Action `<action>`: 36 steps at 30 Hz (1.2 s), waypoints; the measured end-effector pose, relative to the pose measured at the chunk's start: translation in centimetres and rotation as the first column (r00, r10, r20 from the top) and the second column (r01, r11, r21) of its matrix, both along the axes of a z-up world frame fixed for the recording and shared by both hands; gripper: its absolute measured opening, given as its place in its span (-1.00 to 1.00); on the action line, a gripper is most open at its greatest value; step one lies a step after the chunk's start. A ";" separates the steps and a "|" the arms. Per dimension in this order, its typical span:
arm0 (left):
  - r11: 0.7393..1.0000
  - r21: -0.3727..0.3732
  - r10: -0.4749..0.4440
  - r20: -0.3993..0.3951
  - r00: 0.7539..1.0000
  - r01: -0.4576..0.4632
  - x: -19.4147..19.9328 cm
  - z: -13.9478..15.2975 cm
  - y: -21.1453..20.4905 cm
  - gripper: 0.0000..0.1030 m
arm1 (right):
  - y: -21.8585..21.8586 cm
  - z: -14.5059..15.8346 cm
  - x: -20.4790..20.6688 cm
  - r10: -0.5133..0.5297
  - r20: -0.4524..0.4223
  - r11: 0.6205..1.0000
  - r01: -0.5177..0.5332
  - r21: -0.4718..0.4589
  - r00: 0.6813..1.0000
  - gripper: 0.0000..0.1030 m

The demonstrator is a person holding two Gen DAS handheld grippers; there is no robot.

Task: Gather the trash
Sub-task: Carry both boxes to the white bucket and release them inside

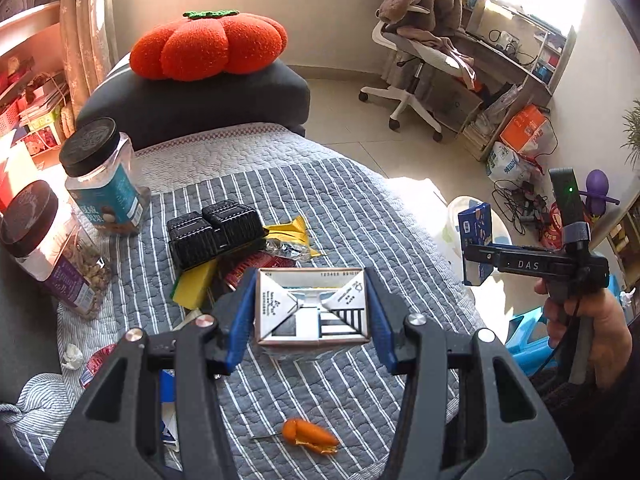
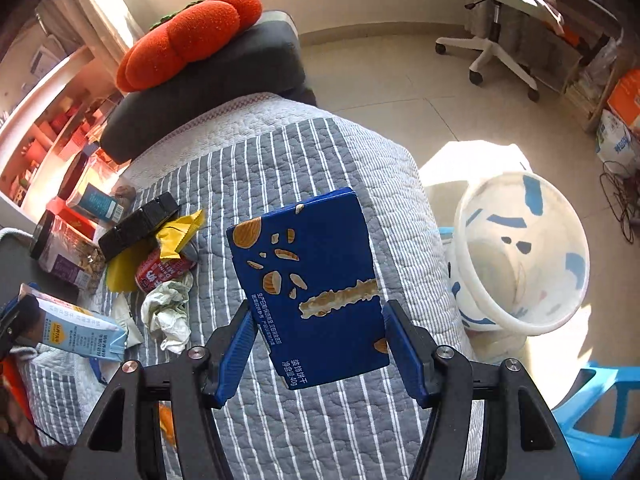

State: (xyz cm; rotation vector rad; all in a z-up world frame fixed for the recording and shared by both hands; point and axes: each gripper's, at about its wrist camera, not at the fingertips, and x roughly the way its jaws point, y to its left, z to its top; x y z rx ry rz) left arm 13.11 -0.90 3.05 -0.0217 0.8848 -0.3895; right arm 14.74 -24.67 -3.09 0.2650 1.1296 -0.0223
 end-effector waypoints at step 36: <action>0.948 -0.065 -0.311 0.012 0.950 0.311 6.6 -3.6 -26.9 0.61 | -23.0 1.7 -10.7 -0.441 -0.007 0.897 0.441 0.038 0.898 0.26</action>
